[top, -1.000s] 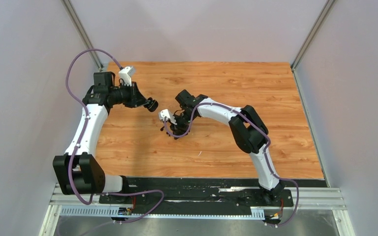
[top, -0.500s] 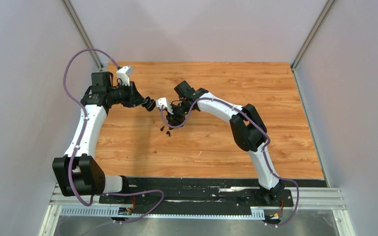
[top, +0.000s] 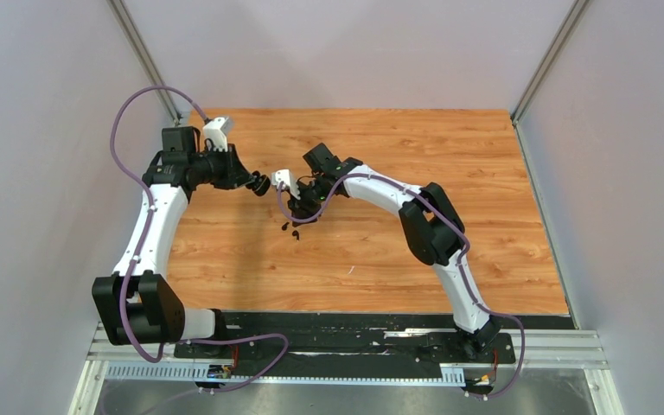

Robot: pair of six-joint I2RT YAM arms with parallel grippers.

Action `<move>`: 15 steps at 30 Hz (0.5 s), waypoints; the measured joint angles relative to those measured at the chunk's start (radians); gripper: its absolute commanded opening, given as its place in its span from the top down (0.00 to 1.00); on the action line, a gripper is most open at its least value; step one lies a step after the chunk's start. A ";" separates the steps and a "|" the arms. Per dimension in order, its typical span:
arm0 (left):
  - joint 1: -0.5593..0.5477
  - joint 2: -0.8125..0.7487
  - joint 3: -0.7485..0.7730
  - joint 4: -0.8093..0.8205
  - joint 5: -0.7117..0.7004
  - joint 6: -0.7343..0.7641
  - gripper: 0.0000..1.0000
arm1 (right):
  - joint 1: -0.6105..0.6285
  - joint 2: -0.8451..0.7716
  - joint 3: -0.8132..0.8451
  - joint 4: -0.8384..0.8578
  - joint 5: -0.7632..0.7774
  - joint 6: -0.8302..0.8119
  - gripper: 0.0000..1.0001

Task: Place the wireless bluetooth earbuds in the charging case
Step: Move the left earbud to the center of the board.

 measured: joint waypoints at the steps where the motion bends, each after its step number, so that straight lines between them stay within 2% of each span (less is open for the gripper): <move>1: 0.001 0.000 0.000 -0.004 -0.010 0.000 1.00 | 0.000 0.000 0.000 0.007 -0.001 0.000 0.67; 9: 0.025 0.000 0.018 -0.022 -0.071 0.002 1.00 | 0.002 0.016 0.002 0.051 -0.025 -0.037 0.68; 15: 0.051 0.000 0.024 -0.026 -0.099 -0.002 1.00 | 0.012 0.048 0.014 0.080 -0.035 -0.074 0.64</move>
